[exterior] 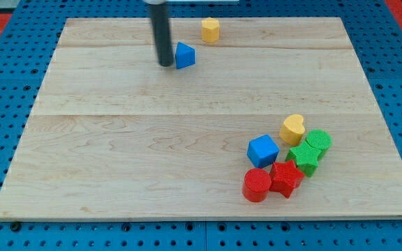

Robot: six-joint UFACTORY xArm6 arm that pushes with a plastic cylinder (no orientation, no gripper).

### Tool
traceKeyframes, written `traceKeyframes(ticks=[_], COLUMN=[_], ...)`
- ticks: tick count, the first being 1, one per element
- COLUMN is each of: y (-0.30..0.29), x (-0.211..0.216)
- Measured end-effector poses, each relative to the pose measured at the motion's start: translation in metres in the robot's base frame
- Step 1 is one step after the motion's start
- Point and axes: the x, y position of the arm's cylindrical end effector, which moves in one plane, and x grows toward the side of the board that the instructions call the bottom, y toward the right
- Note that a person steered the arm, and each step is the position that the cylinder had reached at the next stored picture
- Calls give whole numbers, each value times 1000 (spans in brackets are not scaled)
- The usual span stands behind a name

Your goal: Push the blue triangle into the yellow hexagon

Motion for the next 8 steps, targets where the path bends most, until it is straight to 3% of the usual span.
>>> traceKeyframes(ticks=[2, 3, 4, 6, 8], y=[16, 9, 34, 58, 62], x=[-29, 29, 32, -36, -34])
